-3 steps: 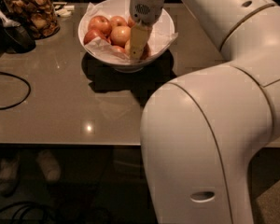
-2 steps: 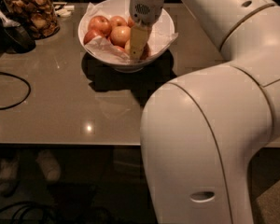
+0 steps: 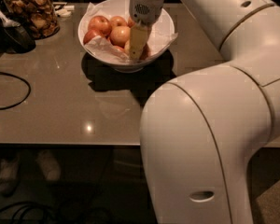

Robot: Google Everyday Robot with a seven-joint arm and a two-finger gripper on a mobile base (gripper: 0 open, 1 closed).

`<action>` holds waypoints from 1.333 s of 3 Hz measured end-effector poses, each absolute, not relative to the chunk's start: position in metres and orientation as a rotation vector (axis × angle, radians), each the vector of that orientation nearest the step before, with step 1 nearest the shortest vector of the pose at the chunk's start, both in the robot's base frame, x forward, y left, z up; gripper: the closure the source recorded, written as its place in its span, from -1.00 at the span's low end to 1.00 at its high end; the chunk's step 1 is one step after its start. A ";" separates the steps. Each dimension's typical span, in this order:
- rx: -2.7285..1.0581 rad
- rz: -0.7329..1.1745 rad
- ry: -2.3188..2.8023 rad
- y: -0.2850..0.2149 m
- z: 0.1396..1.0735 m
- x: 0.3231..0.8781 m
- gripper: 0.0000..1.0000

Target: Pick apple from white bowl

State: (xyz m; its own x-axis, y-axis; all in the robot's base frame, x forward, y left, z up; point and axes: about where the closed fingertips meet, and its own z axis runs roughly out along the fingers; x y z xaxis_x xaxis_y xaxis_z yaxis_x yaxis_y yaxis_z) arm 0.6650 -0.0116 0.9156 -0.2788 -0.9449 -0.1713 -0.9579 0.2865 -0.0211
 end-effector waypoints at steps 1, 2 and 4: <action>-1.743 0.088 2.350 -0.009 0.932 0.667 1.00; -1.733 0.038 2.303 -0.010 0.956 0.657 1.00; -1.750 -0.017 2.242 -0.009 0.992 0.640 1.00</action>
Offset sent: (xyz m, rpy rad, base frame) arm -0.0419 -0.0102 0.0705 -0.0123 -0.1456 0.0132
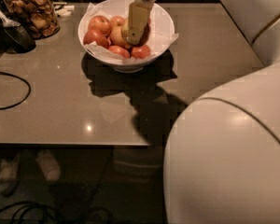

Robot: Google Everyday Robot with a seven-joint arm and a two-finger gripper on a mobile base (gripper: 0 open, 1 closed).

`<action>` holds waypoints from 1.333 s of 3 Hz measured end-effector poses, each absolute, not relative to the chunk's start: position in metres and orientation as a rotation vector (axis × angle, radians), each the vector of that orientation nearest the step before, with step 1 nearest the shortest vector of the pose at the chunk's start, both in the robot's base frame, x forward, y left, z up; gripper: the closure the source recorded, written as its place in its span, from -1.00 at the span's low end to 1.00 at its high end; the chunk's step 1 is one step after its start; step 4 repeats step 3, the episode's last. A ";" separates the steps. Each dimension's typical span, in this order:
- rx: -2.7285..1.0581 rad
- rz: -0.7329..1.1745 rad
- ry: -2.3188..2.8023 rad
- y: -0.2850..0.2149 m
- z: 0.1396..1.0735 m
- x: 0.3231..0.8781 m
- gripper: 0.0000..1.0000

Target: Pick apple from white bowl

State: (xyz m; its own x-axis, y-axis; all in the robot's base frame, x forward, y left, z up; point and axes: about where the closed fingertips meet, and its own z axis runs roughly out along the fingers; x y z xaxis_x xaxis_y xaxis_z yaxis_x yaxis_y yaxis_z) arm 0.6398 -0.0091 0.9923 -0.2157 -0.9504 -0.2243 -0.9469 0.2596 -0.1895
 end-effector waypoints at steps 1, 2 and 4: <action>-1.736 -0.088 2.211 -0.004 1.023 0.627 1.00; -1.709 -0.124 2.176 -0.006 1.050 0.610 1.00; -1.689 -0.126 2.142 -0.010 1.070 0.592 1.00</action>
Offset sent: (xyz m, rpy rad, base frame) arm -0.0756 -0.0141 0.0897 -0.0569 -0.0917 -0.0138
